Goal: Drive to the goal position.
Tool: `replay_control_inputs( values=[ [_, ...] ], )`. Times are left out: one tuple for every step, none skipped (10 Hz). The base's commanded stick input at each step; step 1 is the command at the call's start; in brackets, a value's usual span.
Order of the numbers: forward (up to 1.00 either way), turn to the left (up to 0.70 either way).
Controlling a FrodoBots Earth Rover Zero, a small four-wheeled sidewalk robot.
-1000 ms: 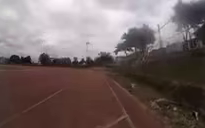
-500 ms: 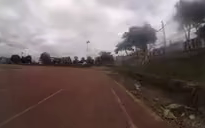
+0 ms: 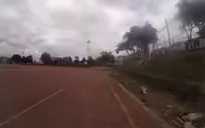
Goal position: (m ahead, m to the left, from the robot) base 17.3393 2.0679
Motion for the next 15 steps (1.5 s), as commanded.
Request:
replay_control_inputs(
  values=[
    [0.7, 0.0],
    [0.7, 0.0],
    [0.7, 0.0],
    [0.7, 0.0],
    [0.7, 0.0],
    [0.7, 0.0],
    [0.7, 0.0],
    [0.7, 0.0],
    [0.7, -0.06],
    [0.7, -0.15],
    [0.7, -0.15],
    [0.7, -0.06],
    [0.7, 0.0],
    [0.7, 0.0],
    [0.7, 0.0]
  ],
)
